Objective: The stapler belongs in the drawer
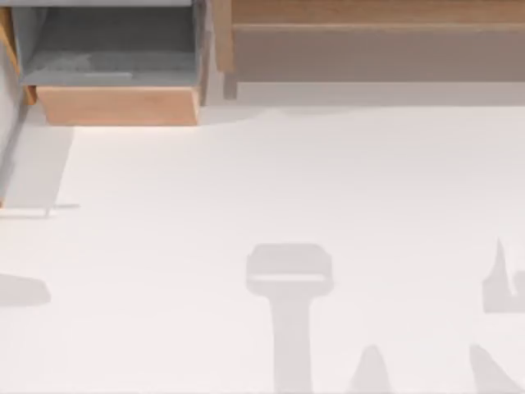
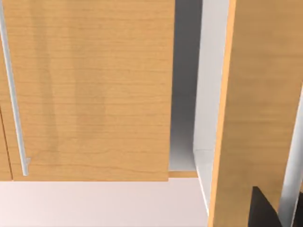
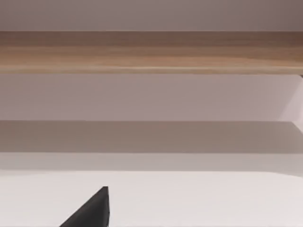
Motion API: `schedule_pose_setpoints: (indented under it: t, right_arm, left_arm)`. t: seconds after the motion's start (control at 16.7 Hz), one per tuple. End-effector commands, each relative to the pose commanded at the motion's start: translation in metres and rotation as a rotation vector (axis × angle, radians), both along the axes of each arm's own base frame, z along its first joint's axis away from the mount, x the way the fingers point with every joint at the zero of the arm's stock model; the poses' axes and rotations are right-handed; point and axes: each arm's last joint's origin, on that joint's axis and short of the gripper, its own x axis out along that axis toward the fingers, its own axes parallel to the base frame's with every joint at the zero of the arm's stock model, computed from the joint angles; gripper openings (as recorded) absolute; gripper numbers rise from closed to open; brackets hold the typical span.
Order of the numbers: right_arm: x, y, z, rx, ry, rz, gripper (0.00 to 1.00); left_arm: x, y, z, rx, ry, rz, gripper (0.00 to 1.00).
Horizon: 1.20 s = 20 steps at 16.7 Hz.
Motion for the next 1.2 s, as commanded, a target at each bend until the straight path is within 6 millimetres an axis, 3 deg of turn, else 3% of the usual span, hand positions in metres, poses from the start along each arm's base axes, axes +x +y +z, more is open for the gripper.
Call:
schedule_pose_setpoints:
  t: [0.42,0.9,1.2]
  right_arm:
    - [0.000,0.000,0.000,0.000,0.000,0.000,1.00]
    - [0.000,0.000,0.000,0.000,0.000,0.000,1.00]
    - [0.000,0.000,0.000,0.000,0.000,0.000,1.00]
  left_arm:
    - [0.000,0.000,-0.004,-0.017,0.017,0.002,0.00]
    - [0.058,0.000,-0.003,-0.015,0.014,0.003,0.00]
    - [0.060,0.000,-0.005,-0.021,0.022,0.006,0.00]
